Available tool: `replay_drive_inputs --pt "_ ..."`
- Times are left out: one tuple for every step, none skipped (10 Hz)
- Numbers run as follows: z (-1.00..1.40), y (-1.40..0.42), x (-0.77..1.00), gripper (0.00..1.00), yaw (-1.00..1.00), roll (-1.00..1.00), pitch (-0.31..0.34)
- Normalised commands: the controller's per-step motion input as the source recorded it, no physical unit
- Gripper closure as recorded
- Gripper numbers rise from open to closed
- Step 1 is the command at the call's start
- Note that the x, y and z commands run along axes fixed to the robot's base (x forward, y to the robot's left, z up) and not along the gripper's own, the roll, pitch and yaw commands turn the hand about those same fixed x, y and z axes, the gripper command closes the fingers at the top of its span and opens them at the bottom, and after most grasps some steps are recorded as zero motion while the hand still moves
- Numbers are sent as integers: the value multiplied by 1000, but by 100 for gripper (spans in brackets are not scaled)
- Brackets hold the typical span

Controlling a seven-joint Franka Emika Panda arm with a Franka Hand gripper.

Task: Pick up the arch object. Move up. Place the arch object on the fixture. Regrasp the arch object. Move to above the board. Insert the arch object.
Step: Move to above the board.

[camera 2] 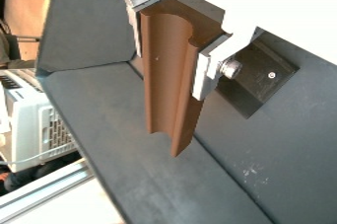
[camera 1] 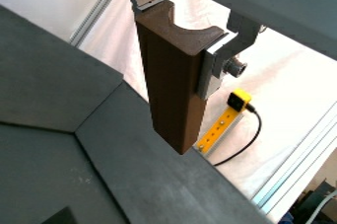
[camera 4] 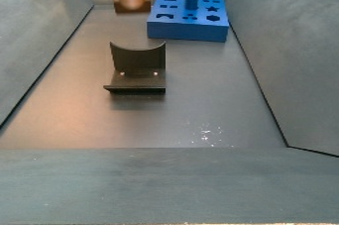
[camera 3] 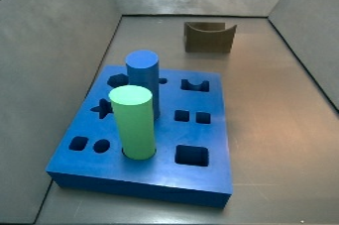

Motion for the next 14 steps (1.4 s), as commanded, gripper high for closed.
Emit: replay_drive_inputs --pt "1000 64 -101 100 -46 -82 26" --pt "1000 58 -104 100 -42 -80 32" --pt "787 40 -87 100 -32 -74 45" --pt "610 23 -71 100 -20 -71 56" --pt "434 12 -55 100 -12 -66 66" --pt "200 4 -33 100 4 -63 87" --pt "-47 -1000 -479 100 -124 -1000 -39" --pt "-45 -1000 -477 100 -121 -1000 -44" --pt "-35 -1000 -505 100 -117 -1000 -55" --pt "-50 -1000 -522 100 -121 -1000 -59" --pt "-35 -1000 -545 100 -129 -1000 -66" --pt "-38 -1000 -557 100 -131 -1000 -65" --pt "-41 -1000 -588 100 -136 -1000 -66" --pt "-29 -1000 -618 100 -141 -1000 -67"
